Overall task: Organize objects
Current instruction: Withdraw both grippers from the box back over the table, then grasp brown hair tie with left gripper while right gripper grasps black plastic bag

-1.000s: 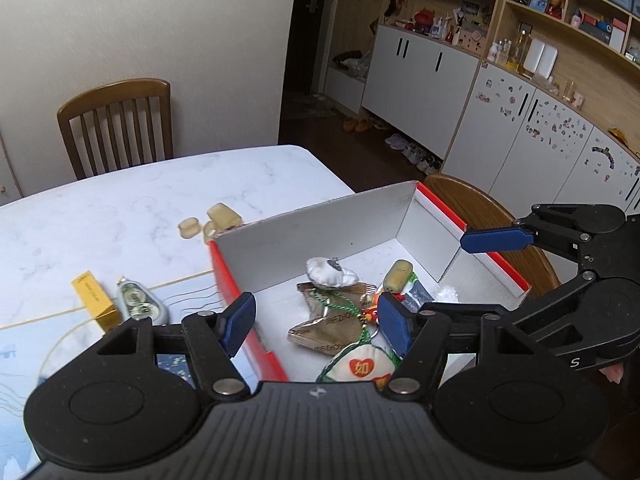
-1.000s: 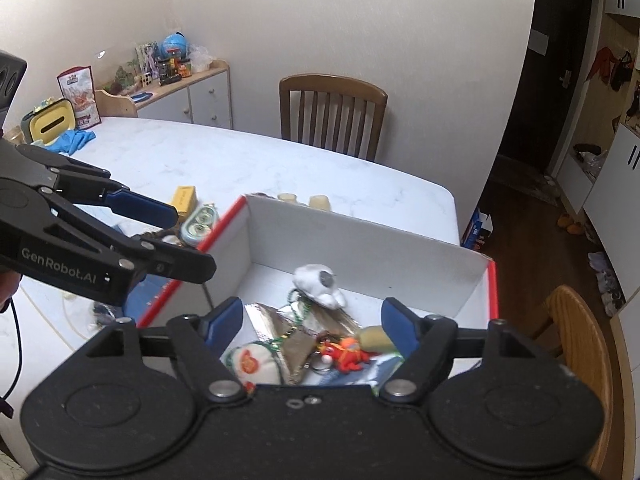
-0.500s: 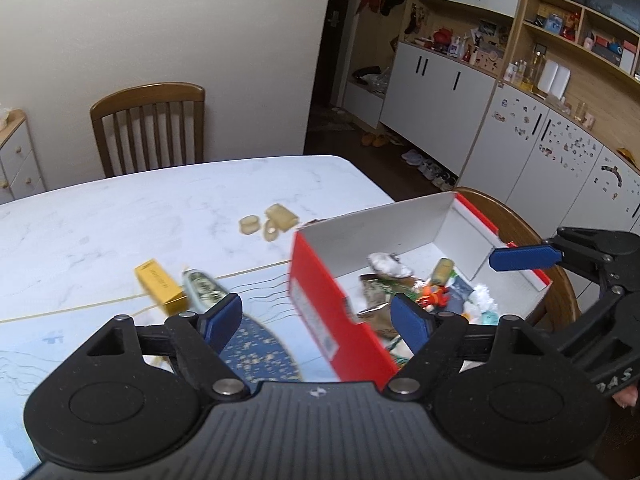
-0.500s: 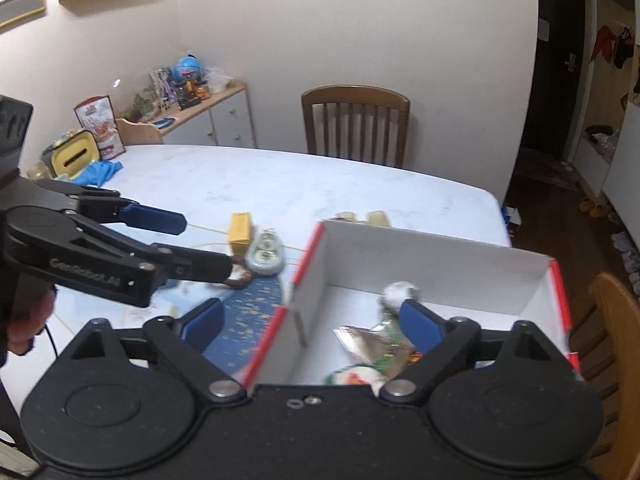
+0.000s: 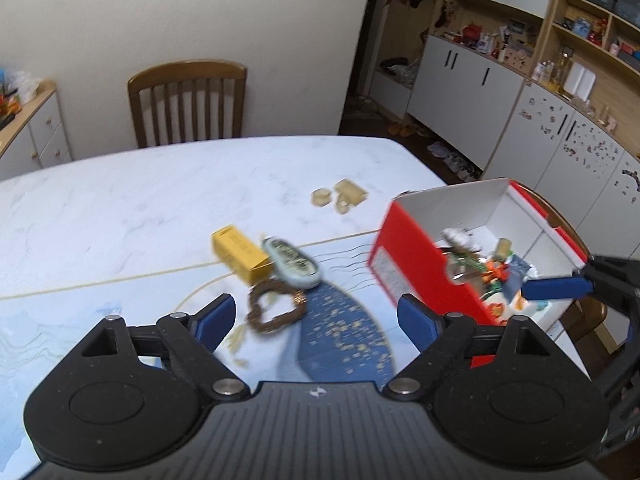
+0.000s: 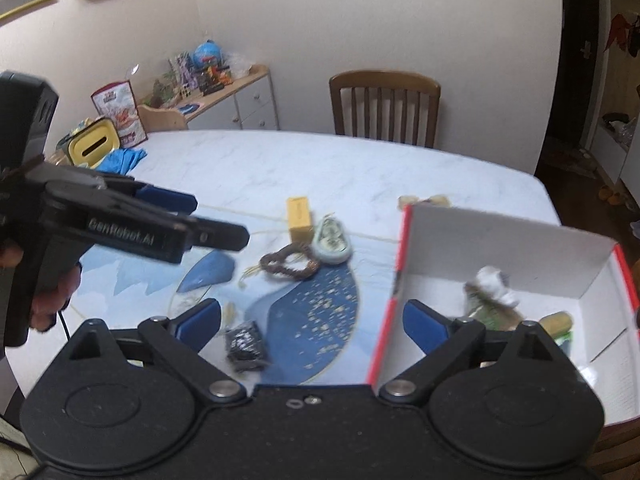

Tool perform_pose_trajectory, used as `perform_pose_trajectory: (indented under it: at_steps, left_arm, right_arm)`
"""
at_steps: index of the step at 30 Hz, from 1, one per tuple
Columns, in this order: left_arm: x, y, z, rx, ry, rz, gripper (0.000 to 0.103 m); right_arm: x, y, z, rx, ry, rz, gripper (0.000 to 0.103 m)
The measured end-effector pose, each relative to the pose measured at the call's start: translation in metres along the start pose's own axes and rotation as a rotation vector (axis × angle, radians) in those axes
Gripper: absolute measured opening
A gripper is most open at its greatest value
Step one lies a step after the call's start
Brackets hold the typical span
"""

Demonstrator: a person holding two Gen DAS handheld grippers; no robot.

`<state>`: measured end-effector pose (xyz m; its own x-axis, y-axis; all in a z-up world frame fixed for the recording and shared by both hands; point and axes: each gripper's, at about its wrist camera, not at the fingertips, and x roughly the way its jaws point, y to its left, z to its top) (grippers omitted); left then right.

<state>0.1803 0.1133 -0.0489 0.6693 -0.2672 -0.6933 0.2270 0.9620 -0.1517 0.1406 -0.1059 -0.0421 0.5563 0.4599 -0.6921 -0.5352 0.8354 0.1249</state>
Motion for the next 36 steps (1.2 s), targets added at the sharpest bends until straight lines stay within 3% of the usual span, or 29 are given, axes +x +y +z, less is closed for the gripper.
perform_pose_trajectory:
  at_steps: [7,17,26,36]
  left_arm:
    - [0.014,0.034,-0.014,-0.040,0.023,-0.002,0.088]
    - [0.054,0.058,-0.024,-0.067,0.099,-0.022,0.088]
    - [0.088,0.051,-0.021,0.005,0.092,-0.010,0.088]
    - [0.127,0.038,-0.020,0.046,0.107,-0.014,0.089]
  right_arm:
    - [0.032,0.035,-0.012,-0.026,0.072,0.003,0.097]
    - [0.076,0.054,-0.027,-0.005,0.139,-0.030,0.095]
    - [0.106,0.062,-0.034,-0.018,0.173,-0.047,0.093]
    - [0.126,0.074,-0.039,-0.056,0.213,-0.042,0.083]
